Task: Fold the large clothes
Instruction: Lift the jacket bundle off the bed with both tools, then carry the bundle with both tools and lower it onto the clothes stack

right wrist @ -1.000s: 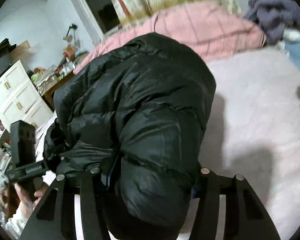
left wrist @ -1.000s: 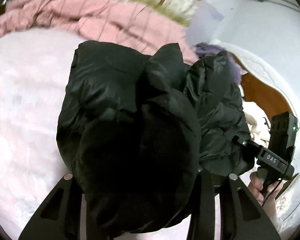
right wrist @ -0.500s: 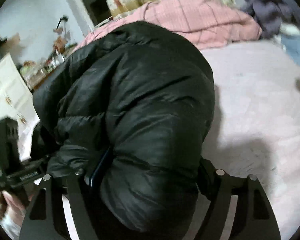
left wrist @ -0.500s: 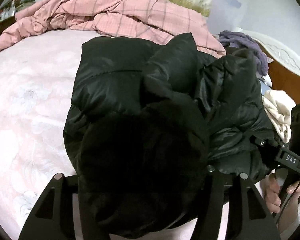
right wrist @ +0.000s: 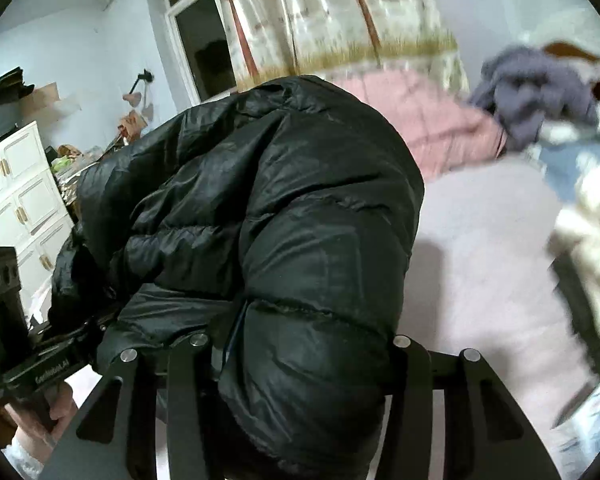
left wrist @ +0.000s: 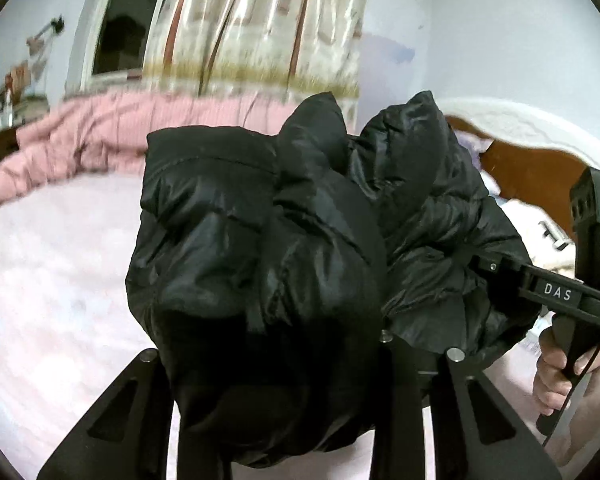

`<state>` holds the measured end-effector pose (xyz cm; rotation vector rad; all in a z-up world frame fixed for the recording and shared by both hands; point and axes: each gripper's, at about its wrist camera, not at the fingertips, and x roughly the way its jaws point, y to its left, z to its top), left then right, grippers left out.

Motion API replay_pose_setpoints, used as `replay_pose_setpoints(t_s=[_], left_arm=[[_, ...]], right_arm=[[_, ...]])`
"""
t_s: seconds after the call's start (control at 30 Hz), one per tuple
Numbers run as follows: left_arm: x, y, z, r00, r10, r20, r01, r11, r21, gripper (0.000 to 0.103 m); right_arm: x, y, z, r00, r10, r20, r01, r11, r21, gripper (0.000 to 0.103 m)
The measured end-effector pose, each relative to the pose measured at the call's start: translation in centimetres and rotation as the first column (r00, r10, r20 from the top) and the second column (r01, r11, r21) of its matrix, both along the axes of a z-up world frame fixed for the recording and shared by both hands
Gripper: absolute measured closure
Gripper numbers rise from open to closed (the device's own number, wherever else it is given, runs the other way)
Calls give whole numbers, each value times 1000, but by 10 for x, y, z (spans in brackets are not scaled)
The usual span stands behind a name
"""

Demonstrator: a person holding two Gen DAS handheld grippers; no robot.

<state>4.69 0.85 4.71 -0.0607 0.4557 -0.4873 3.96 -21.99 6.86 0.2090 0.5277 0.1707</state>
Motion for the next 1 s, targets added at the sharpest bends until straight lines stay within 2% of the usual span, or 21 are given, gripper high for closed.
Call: replay_pose_setpoints(t_s=[0.23, 0.33, 0.4, 0.47, 0.57, 0.67, 0.83, 1.0], left_arm=[[-18, -27, 50, 995, -29, 97, 31, 999, -21, 73], [-22, -54, 75, 991, -56, 123, 59, 998, -16, 73], [-29, -77, 94, 982, -88, 166, 91, 996, -9, 72], [-35, -103, 112, 971, -135, 199, 142, 990, -18, 72], [-36, -146, 137, 951, -224, 212, 249, 964, -98, 72], [-30, -199, 155, 929, -289, 231, 320, 941, -108, 72], [-6, -292, 159, 902, -397, 172, 423, 893, -154, 72], [13, -373, 127, 873, -466, 141, 483, 867, -121, 72]], right_arm=[[-44, -8, 70, 991, -49, 128, 62, 993, -100, 54], [-61, -19, 99, 977, -113, 180, 143, 976, -165, 54], [-72, -34, 113, 968, -138, 211, 175, 970, -168, 54], [-88, -64, 132, 955, -168, 243, 210, 965, -159, 54], [-108, -107, 161, 939, -215, 267, 262, 952, -155, 53], [-124, -163, 189, 921, -264, 287, 321, 931, -174, 52], [-127, -245, 203, 877, -395, 274, 454, 868, -200, 52], [-122, -324, 181, 816, -525, 240, 570, 801, -186, 51]])
